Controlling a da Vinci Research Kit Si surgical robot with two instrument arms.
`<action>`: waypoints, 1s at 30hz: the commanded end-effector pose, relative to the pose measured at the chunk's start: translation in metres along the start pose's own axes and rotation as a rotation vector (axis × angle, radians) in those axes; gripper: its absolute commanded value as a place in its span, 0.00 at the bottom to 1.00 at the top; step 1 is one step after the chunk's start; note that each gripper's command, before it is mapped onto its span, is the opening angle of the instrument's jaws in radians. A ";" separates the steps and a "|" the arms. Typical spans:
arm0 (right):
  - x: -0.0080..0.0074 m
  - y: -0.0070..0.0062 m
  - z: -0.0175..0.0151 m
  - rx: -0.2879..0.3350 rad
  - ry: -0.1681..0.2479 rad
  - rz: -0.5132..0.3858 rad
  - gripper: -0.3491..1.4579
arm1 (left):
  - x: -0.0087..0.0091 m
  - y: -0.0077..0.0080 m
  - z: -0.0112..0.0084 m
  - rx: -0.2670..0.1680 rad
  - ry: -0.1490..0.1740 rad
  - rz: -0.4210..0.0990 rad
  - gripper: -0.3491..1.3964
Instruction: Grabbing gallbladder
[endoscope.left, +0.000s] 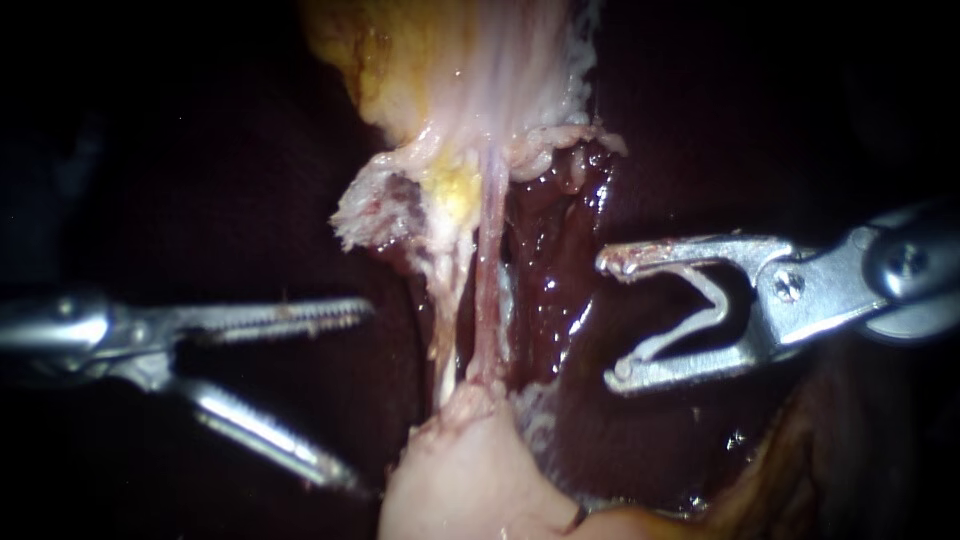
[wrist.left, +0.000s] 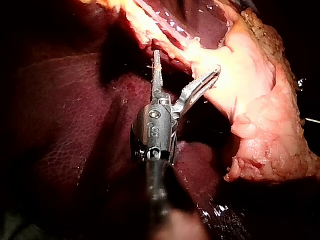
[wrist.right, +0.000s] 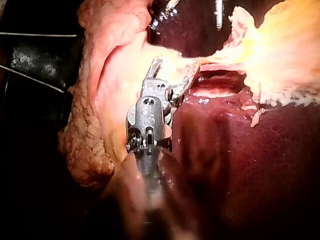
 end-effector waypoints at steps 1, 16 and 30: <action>0.0000 0.0000 0.0000 0.000 0.000 0.000 0.45 | 0.0001 -0.0005 -0.0005 0.019 0.003 -0.017 0.84; 0.0000 0.0000 0.0000 0.000 0.000 0.006 0.45 | 0.0028 -0.0047 -0.0032 0.144 0.078 -0.156 0.77; 0.0000 0.0000 0.0001 0.000 0.000 0.006 0.45 | 0.0064 -0.0043 -0.0003 0.179 0.145 -0.196 0.63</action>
